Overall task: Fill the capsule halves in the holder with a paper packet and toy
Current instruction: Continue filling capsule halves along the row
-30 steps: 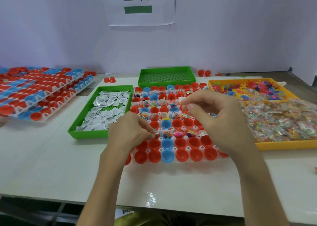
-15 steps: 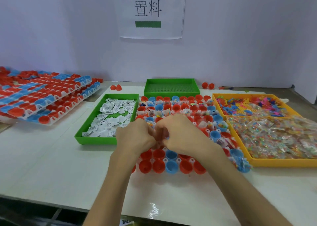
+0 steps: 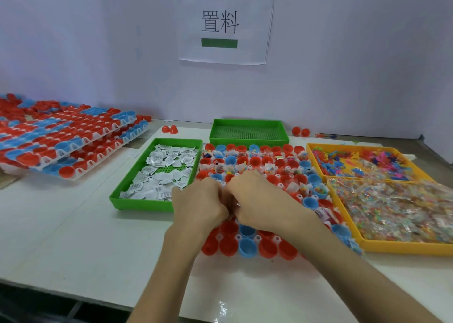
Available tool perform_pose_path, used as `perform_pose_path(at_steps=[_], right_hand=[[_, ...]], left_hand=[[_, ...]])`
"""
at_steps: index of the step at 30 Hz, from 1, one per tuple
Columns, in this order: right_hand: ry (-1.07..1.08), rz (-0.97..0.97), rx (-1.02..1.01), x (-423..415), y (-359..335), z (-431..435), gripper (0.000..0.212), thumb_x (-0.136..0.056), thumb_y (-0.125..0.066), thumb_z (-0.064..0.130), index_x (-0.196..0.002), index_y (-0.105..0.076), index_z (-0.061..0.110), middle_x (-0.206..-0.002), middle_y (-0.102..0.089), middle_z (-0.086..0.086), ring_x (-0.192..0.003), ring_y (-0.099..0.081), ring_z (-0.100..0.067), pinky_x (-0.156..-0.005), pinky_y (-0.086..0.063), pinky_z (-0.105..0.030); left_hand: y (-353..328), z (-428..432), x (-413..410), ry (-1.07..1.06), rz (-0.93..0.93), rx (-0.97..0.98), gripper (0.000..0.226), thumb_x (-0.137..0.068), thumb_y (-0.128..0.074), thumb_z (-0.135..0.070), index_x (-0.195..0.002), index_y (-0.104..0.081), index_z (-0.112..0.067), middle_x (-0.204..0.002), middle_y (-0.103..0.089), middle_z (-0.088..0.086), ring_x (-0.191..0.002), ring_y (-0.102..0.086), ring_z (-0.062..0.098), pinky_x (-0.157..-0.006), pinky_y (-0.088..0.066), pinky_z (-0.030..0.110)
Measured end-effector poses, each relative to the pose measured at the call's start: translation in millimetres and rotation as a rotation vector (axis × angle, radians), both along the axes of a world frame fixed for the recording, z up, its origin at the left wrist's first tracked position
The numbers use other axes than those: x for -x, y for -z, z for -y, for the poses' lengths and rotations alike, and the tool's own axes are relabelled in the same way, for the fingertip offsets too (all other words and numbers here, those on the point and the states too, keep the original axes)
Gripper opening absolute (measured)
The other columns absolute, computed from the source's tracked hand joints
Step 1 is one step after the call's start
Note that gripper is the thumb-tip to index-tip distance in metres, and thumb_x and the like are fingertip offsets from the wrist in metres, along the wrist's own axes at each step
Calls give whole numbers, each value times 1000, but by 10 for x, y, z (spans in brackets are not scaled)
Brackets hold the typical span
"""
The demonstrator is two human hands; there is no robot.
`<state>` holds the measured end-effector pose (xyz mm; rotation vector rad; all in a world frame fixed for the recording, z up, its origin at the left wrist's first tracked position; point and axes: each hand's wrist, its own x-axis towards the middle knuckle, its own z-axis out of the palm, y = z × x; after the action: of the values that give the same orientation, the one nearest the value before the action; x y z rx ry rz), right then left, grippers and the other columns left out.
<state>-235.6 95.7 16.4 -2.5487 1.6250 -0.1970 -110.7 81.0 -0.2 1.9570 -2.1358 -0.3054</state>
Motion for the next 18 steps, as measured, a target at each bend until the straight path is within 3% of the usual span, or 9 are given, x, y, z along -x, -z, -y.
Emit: perform_pose_path(at_steps=[2, 4, 7, 10, 13, 15, 18], right_hand=[[17, -10, -14, -9, -1, 13, 23, -83, -58, 1, -100, -69, 12, -83, -60, -2, -85, -57, -22, -72, -49, -31], [18, -7, -16, -9, -8, 24, 23, -83, -59, 1, -98, -71, 13, -79, -59, -1, -81, -56, -21, -69, -47, -30], [1, 1, -17, -2, -11, 39, 28, -84, -59, 5, -102, -76, 18, -90, -71, -1, -90, -63, -19, -88, -52, -32], [-19, -54, 33, -18, 23, 56, 25, -89, -59, 11, -107, -73, 22, -93, -71, 2, -91, -59, -16, -107, -37, -36], [-46, -84, 85, -36, 64, 43, 15, -93, -59, 16, -101, -69, 24, -85, -65, 6, -81, -51, -14, -109, -27, -39], [-38, -6, 100, -11, 89, 26, 21, -92, -59, 14, -107, -65, 27, -85, -65, 8, -82, -53, -13, -108, -26, -37], [-32, 90, 90, 59, 99, -8, 33, -91, -61, 14, -120, -64, 30, -92, -70, 9, -93, -60, -12, -108, -24, -35]], left_hand=[[-7, -31, 5, -5, 5, -3, 7, -74, -68, -20, -76, -62, -21, -76, -61, -6, -85, -54, 21, -107, -26, 49], [-30, -32, 13, -4, -13, -22, 12, -74, -69, -20, -82, -61, -23, -82, -64, -5, -89, -57, 21, -105, -27, 49], [-75, -6, -19, -1, -59, -64, 18, -73, -73, -22, -83, -59, -27, -91, -68, -8, -98, -62, 19, -103, -31, 44], [-119, 30, -126, 54, -136, -101, 18, -72, -76, -21, -80, -62, -30, -84, -70, -11, -91, -64, 13, -101, -42, 43], [-157, 75, -290, 126, -334, -168, 23, -70, -87, -24, -81, -68, -29, -80, -72, -13, -81, -67, 7, -76, -51, 29], [-150, 139, -436, 129, -418, -60, 22, -72, -88, -25, -81, -69, -32, -80, -71, -15, -75, -63, 0, -63, -45, 22], [-68, 311, -670, 37, -525, 174, 17, -81, -81, -17, -85, -70, -30, -90, -71, -13, -83, -63, 8, -66, -45, 25]])
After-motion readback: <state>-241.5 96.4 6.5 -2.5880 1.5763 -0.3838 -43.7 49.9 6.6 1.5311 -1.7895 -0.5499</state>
